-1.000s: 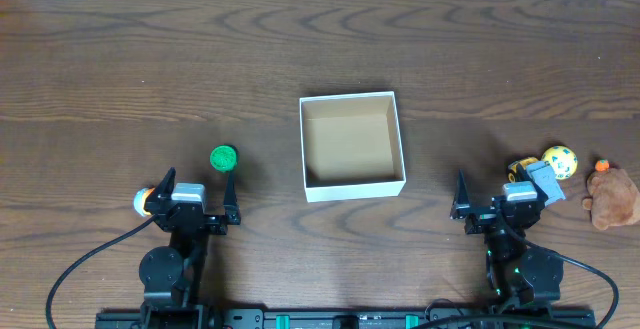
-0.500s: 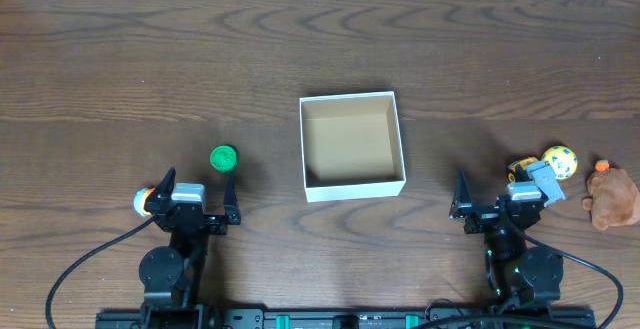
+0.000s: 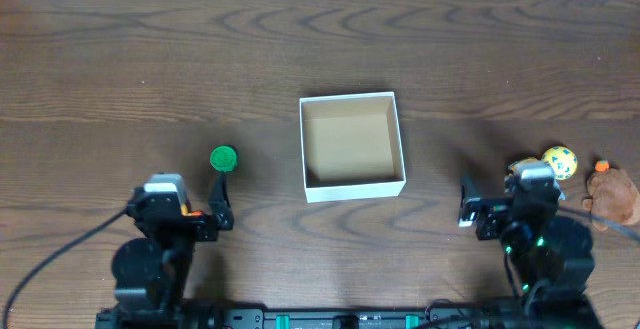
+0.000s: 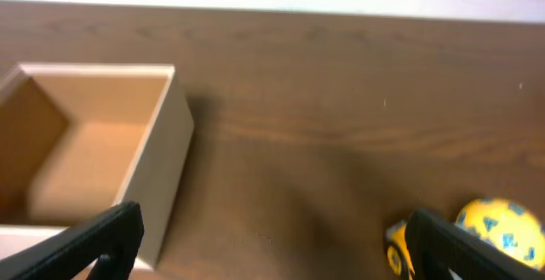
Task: Pack container
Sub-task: 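Reach the right gripper to the yellow-blue toy truck and grasp it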
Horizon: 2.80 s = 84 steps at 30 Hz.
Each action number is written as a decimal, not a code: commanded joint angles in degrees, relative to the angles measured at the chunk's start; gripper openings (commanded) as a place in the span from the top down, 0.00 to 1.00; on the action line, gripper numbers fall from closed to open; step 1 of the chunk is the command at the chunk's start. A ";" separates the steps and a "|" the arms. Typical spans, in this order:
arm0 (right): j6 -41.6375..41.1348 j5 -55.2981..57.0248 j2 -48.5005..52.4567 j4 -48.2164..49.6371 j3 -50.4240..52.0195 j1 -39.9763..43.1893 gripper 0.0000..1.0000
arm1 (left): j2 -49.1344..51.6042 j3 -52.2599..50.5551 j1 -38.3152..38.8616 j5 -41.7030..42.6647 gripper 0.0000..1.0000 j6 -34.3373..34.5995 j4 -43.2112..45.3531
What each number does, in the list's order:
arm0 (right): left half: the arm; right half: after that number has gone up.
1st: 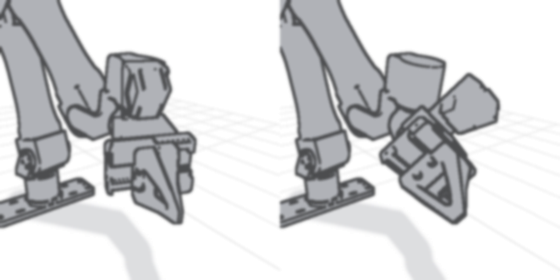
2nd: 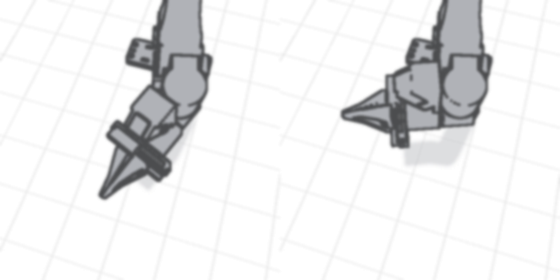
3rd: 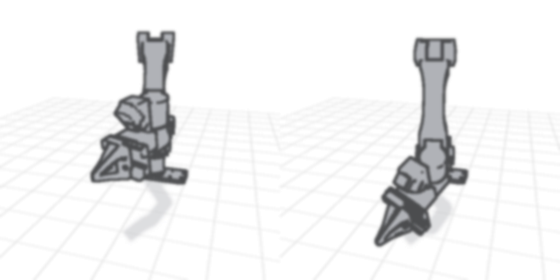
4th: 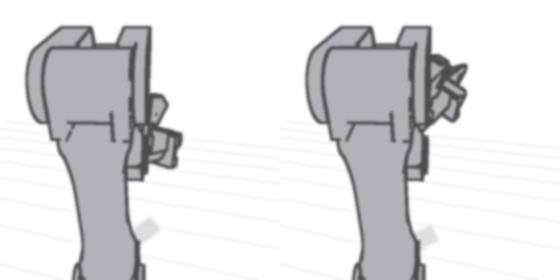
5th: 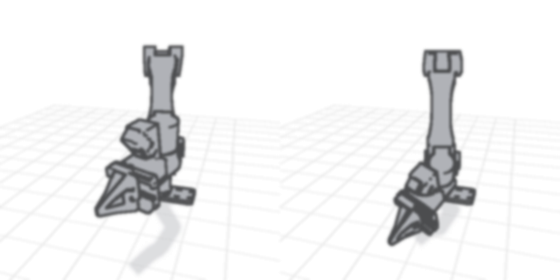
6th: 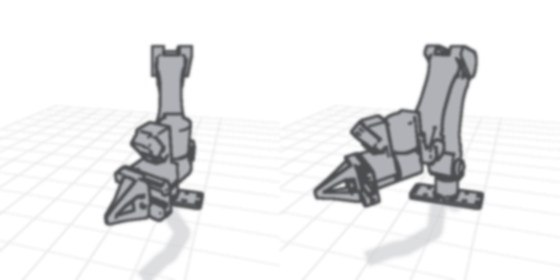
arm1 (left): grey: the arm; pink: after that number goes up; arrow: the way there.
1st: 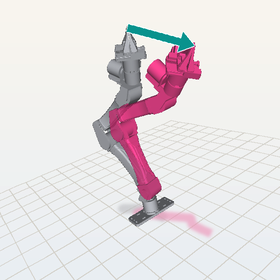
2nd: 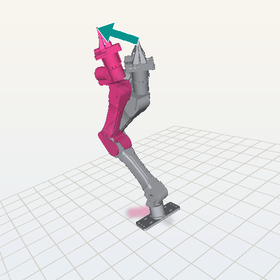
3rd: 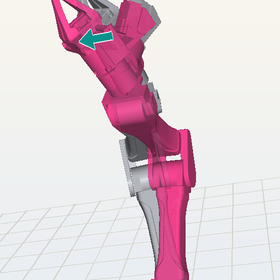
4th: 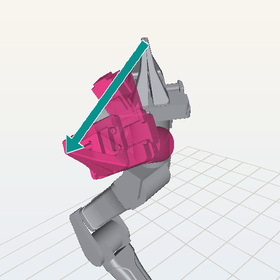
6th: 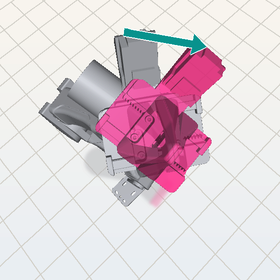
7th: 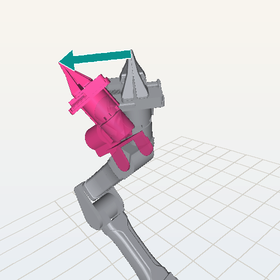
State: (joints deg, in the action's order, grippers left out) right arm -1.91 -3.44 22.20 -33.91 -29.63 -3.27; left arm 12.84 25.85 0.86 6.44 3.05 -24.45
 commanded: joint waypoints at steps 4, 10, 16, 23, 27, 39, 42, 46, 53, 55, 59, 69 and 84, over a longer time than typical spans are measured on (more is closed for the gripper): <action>0.68 -1.11 19.85 -17.18 -20.44 0.46 0.01 | 13.88 17.31 0.13 0.20 0.02 5.03 -13.70; 0.15 -0.66 36.26 -33.57 -36.87 2.16 0.01 | 23.80 25.38 0.15 2.23 0.02 5.68 -23.21; 1.60 9.73 42.56 -33.64 -42.01 2.43 0.01 | 26.73 25.38 0.13 2.16 0.02 5.68 -24.39; 8.52 4.96 49.03 -34.01 -41.99 14.25 0.01 | 26.71 25.38 0.15 2.12 0.02 6.08 -24.37; 16.57 2.62 55.15 -33.97 -41.99 22.60 0.03 | 26.73 25.38 0.13 2.10 0.02 6.05 -24.35; 19.56 3.23 69.18 -28.24 -41.88 23.89 0.01 | 26.73 25.38 0.13 2.08 0.02 6.05 -24.35; 19.54 3.21 72.19 -27.65 -41.83 23.93 0.04 | 26.73 25.38 0.13 2.08 0.02 6.05 -24.35; 19.06 3.19 75.56 -28.24 -41.81 23.89 0.05 | 26.73 25.38 0.13 2.08 0.02 6.05 -24.35; 18.64 3.19 77.81 -29.77 -41.81 23.89 0.05 | 26.73 25.38 0.13 2.08 0.02 6.05 -24.33; 18.67 3.19 77.83 -29.97 -41.83 23.89 0.05 | 26.73 25.38 0.13 2.08 0.02 6.05 -24.33; 18.67 3.21 77.90 -30.08 -41.55 23.89 0.04 | 26.73 25.38 0.13 2.08 0.02 6.05 -24.35; 18.67 3.21 77.90 -24.13 -35.39 24.04 0.05 | 26.73 25.38 0.13 2.08 0.02 6.05 -24.35; 18.14 3.19 77.88 -23.50 -35.58 23.98 0.21 | 26.73 25.38 0.13 2.10 0.02 6.05 -24.35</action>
State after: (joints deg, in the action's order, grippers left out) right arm 16.56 -0.21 99.88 -57.52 -65.17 20.45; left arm 39.64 50.39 0.86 8.60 8.84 -48.73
